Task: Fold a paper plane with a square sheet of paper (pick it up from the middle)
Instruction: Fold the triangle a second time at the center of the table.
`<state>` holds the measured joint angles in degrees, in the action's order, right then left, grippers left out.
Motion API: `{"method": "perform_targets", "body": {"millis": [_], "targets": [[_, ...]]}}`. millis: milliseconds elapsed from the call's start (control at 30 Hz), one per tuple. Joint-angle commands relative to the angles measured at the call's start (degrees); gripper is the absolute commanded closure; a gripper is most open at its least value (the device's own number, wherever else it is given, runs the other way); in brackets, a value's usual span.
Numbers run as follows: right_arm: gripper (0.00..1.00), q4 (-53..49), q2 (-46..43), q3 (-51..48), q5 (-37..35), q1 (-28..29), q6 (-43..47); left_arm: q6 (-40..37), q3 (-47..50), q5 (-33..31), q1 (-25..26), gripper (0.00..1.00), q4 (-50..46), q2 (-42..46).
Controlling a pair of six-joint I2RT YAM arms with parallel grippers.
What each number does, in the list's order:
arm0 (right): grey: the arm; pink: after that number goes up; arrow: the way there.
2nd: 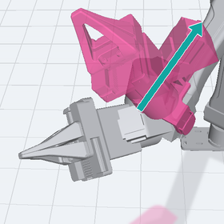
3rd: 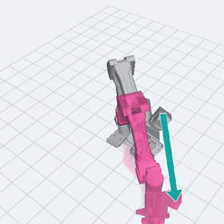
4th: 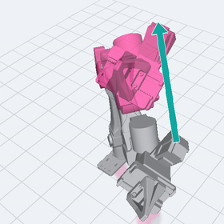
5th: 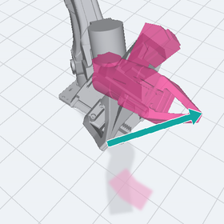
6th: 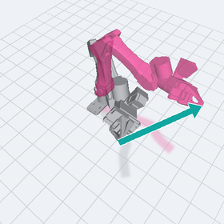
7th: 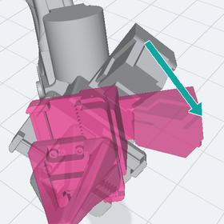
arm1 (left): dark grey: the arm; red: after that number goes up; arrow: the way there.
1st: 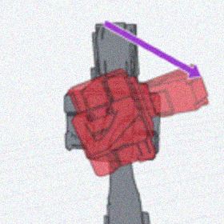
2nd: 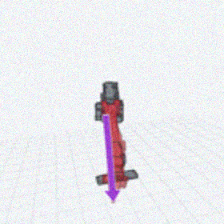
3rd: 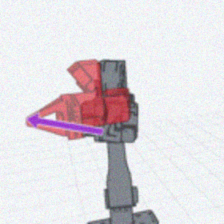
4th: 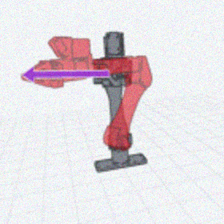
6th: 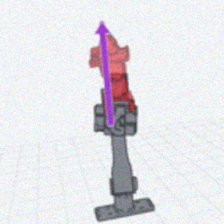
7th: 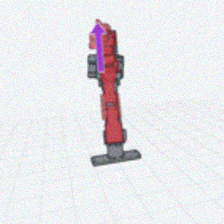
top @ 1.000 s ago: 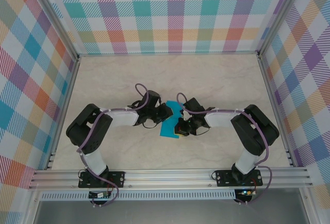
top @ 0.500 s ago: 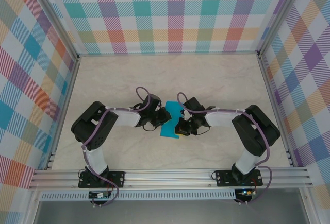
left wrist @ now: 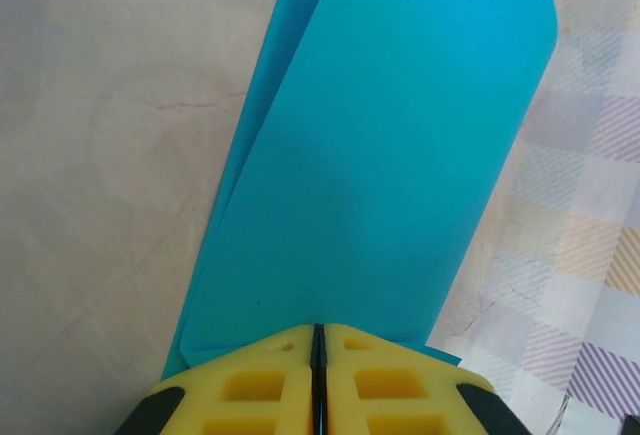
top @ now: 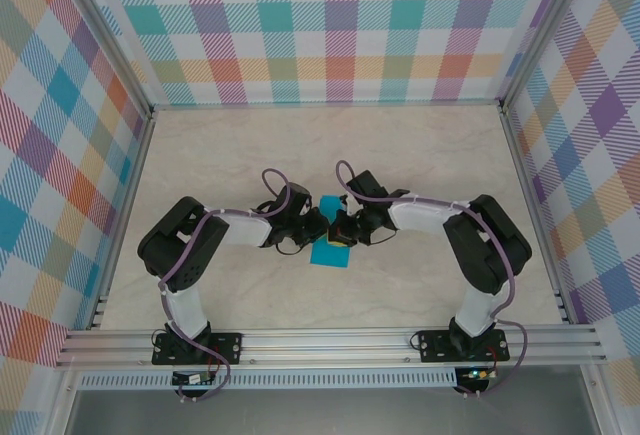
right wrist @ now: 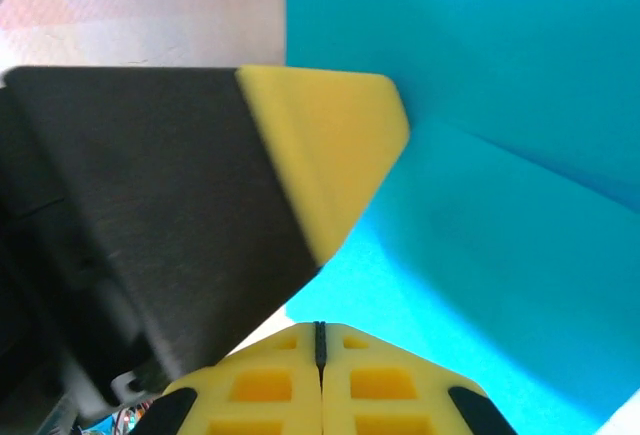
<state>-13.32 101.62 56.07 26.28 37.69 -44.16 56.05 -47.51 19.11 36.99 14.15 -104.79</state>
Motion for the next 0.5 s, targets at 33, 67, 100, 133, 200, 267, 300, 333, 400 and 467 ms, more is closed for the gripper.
{"method": "perform_targets", "body": {"millis": [33,67,100,133,200,267,300,333,400,467], "targets": [[0.94,1.81,2.79,-0.74,0.39,0.63,-0.22,-0.07,1.02,-1.82,0.54,0.9,-2.64,-2.24],[0.94,1.67,2.89,-0.84,0.19,0.63,-0.16,-0.07,1.01,-1.72,0.54,0.9,-2.55,-2.26],[0.94,1.4,2.96,-0.88,-0.07,0.63,0.01,0.02,1.15,-1.71,0.51,0.9,-2.46,-2.36],[0.94,1.52,3.1,-1.11,-0.04,0.63,0.13,0.11,1.27,-1.64,0.53,0.9,-2.32,-2.43],[0.94,1.95,2.99,-1.77,-0.03,0.63,-0.11,0.28,1.36,-1.55,0.54,0.9,-1.96,-2.52],[0.95,3.23,3.1,-2.54,0.38,0.63,-0.71,0.67,1.63,-1.41,0.51,0.9,-1.46,-2.61],[0.95,3.48,3.16,-2.82,0.4,0.63,-0.83,0.85,1.78,-1.44,0.54,0.91,-1.26,-2.57],[0.96,4.27,3.23,-3.29,0.4,0.63,-1.41,0.97,1.95,-1.45,0.54,0.91,-0.98,-2.52],[0.97,5.66,3.31,-4.07,0.45,0.63,-2.19,0.99,2.05,-1.44,0.49,0.91,-0.96,-2.52],[0.98,6.97,2.98,-4.73,0.09,0.63,-2.97,0.99,2.01,-1.45,0.49,0.92,-0.97,-2.53]]}}
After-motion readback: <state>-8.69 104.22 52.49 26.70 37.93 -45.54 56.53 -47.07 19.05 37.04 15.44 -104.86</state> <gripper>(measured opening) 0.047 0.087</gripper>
